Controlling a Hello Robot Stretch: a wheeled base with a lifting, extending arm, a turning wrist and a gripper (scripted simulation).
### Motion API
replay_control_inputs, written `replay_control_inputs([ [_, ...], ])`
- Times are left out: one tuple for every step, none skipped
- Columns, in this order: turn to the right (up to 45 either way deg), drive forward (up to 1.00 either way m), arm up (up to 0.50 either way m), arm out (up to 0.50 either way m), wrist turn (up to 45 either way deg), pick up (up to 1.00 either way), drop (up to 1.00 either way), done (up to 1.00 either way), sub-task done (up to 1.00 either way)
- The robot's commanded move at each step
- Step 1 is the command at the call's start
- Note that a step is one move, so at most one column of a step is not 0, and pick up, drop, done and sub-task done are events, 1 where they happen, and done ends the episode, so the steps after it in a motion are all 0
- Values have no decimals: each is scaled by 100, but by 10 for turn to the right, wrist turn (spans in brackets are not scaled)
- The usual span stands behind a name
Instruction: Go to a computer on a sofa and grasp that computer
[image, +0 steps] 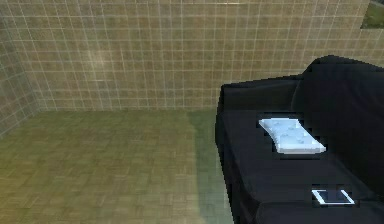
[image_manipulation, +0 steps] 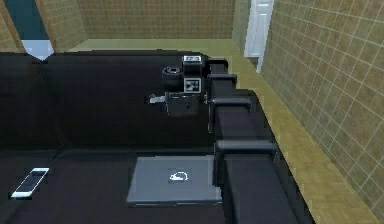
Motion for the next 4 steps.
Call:
replay_control_inputs([
  [0,0,-20,0,0,0,0,0,0],
  [0,0,-32,0,0,0,0,0,0],
  [0,0,0,0,0,100,0,0,0],
  [0,0,10,0,0,0,0,0,0],
])
